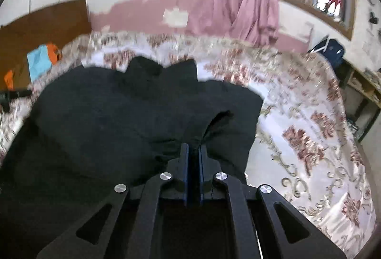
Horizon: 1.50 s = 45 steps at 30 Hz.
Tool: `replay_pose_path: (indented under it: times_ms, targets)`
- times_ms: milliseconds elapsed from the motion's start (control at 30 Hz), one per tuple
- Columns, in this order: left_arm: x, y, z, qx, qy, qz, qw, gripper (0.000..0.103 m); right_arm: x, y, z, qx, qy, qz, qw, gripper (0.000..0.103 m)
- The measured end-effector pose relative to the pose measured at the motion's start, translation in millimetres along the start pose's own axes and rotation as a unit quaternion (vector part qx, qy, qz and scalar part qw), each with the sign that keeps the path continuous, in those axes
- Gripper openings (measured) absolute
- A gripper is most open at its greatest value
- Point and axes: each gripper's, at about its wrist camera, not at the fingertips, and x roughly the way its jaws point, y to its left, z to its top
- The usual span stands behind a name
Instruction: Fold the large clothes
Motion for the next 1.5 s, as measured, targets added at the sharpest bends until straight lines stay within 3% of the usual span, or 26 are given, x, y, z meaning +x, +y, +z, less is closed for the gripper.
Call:
replay_pose_path:
  times_ms: [100, 133, 167, 300, 400, 467, 600, 733, 800, 967, 1100, 1300, 1400, 1500]
  targets:
    - [12.0, 0.7, 8.0, 0.011, -0.006, 0.006, 0.9999, 0.099, -9.2, -11.8, 10.4, 0.016, -0.030, -0.060, 0.998, 0.042]
    - [13.8, -0.5, 10.1, 0.014, -0.012, 0.012, 0.9998, 0.099, -12.5, -12.2, 15.0, 0.020, -0.042, -0.078, 0.996, 0.060]
    - [16.6, -2.1, 12.7, 0.015, -0.023, 0.023, 0.9994, 0.099, -14.7, -11.3, 22.3, 0.023, -0.054, -0.090, 0.994, 0.069]
    - [26.4, -12.6, 14.4, 0.024, -0.034, 0.017, 0.9990, 0.099, 6.9, 15.2, 41.8, 0.017, -0.034, -0.018, 0.999, 0.069]
    - [40.8, -24.3, 6.5, 0.069, -0.018, 0.019, 0.9973, 0.099, 31.3, 41.3, 35.6, -0.003, -0.009, 0.039, 0.999, 0.069]
    - [46.3, -30.2, -2.5, 0.103, -0.016, 0.017, 0.9944, 0.099, 48.7, 57.2, 24.1, -0.021, 0.008, 0.049, 0.999, 0.069]
    - [61.5, -33.0, -16.6, 0.145, 0.001, 0.022, 0.9892, 0.099, 76.3, 70.6, 0.1, -0.038, 0.032, 0.047, 0.998, 0.070]
    - [75.4, -26.2, -21.9, 0.132, 0.021, -0.002, 0.9911, 0.103, 82.3, 73.3, -12.6, -0.040, 0.018, 0.046, 0.998, 0.073]
    - [79.6, -24.1, -26.3, 0.128, 0.008, -0.009, 0.9917, 0.103, 87.0, 75.5, -19.6, -0.048, 0.008, 0.041, 0.998, 0.074]
    - [85.0, -31.2, -36.5, 0.143, -0.018, 0.013, 0.9894, 0.103, 94.3, 76.9, -25.0, -0.060, 0.004, 0.030, 0.998, 0.075]
    - [79.7, -29.0, -46.0, 0.140, -0.062, 0.016, 0.9881, 0.103, 90.9, 86.4, -24.3, -0.078, -0.003, 0.002, 0.997, 0.075]
    - [76.1, -25.4, -44.2, 0.135, -0.070, 0.008, 0.9883, 0.103, 85.0, 87.6, -22.9, -0.086, -0.011, -0.016, 0.996, 0.077]
    - [75.4, -24.5, -40.5, 0.131, -0.059, 0.009, 0.9896, 0.103, 83.3, 85.9, -21.8, -0.087, -0.008, -0.015, 0.996, 0.077]
    - [70.9, -34.6, -29.1, 0.127, -0.007, 0.046, 0.9908, 0.103, 84.9, 85.4, -18.4, -0.086, 0.007, -0.012, 0.996, 0.077]
